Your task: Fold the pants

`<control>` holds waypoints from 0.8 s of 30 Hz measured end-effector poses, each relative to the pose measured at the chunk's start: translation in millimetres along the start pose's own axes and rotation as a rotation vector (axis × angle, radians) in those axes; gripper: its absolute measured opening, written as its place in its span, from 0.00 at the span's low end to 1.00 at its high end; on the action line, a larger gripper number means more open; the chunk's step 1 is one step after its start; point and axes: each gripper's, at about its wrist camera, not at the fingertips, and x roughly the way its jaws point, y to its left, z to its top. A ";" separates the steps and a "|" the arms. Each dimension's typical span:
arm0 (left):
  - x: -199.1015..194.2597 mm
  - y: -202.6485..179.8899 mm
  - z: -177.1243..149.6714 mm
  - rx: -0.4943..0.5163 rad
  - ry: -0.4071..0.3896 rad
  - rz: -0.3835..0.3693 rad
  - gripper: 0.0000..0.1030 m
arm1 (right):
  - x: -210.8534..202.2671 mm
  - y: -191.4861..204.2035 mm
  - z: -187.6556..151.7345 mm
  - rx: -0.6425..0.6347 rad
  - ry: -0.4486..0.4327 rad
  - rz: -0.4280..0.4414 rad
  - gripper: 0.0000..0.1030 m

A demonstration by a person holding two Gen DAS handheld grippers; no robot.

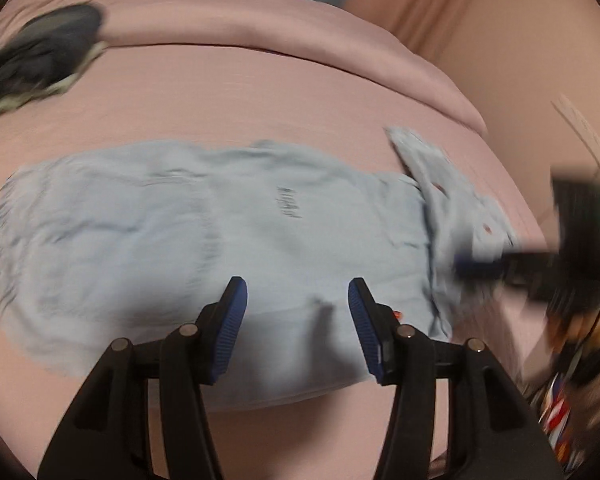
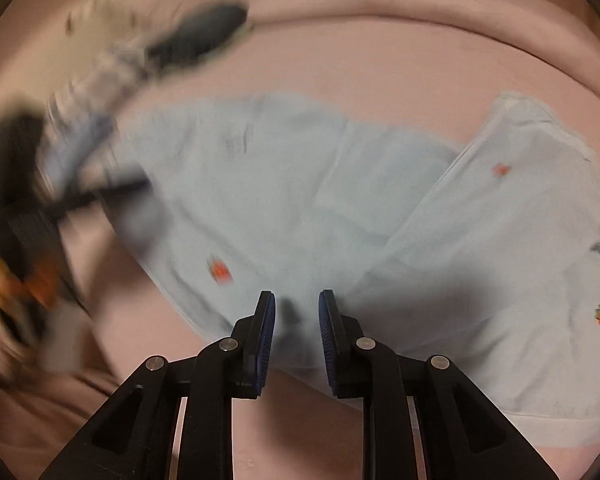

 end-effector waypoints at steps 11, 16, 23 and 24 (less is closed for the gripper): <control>59.9 -92.5 0.5 0.225 0.101 -0.208 0.68 | 70.7 -126.8 130.1 0.366 0.131 -0.437 0.63; 91.2 -116.7 -11.6 0.325 0.154 -0.137 0.52 | 67.8 -141.9 131.9 0.301 0.140 -0.445 0.03; 87.0 -135.5 -29.9 0.416 0.124 -0.128 0.12 | -100.6 -137.7 63.8 0.386 -0.338 -0.219 0.03; 85.6 -140.6 -33.0 0.434 0.115 -0.125 0.12 | -123.6 -138.3 42.5 0.409 -0.407 -0.200 0.03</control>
